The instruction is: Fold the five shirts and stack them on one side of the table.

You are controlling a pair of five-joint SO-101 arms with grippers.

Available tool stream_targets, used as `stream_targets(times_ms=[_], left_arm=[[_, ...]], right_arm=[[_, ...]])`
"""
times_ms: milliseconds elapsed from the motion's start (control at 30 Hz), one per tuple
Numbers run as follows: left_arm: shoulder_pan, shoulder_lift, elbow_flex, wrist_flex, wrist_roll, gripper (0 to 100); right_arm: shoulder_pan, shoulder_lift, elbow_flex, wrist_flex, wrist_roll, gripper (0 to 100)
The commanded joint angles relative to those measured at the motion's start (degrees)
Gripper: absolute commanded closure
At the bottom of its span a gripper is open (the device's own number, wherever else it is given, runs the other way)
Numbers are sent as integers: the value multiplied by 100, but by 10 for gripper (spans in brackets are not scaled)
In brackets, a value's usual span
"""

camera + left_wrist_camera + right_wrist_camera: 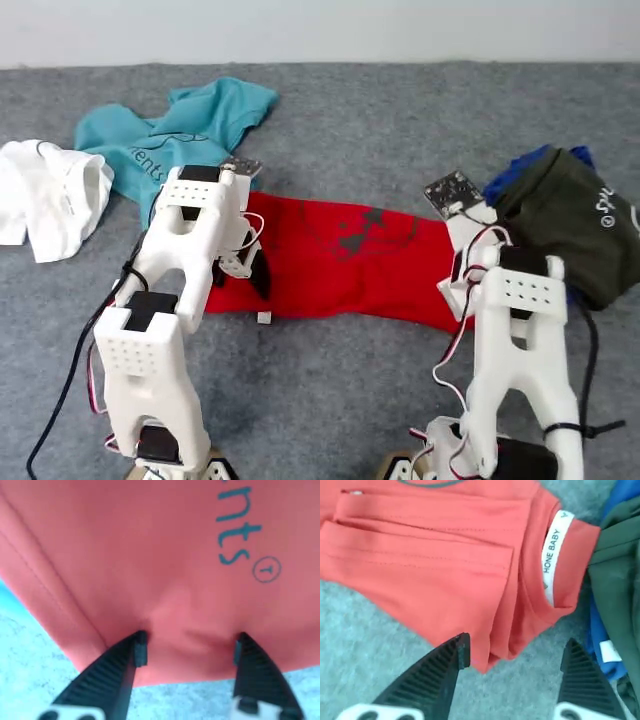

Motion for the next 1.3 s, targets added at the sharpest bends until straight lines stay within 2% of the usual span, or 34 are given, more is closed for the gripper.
stream_targets(times_ms=[0, 200, 267, 467, 1000, 1200, 1267], left_arm=[[-26, -79, -286, 149, 44, 724], [-554, -615, -2062, 1275, 53, 724], [-782, -774, -2360, 1327, 88, 724], [-1125, -536, -2088, 1301, 88, 721], [-985, 1415, -2132, 1143, 53, 724], [-905, 1688, -2149, 976, 53, 726], [-712, 1714, -2211, 1002, 53, 756]], right_arm=[[40, -40, 9, -330, -299, 711], [-514, -233, -290, -215, -387, 711], [-690, -242, -457, -40, -396, 711], [-725, -277, -536, 365, -404, 711], [-716, -277, -536, 409, -387, 711], [-716, -277, -527, 558, -396, 711], [-725, -277, -527, 558, -396, 711]])
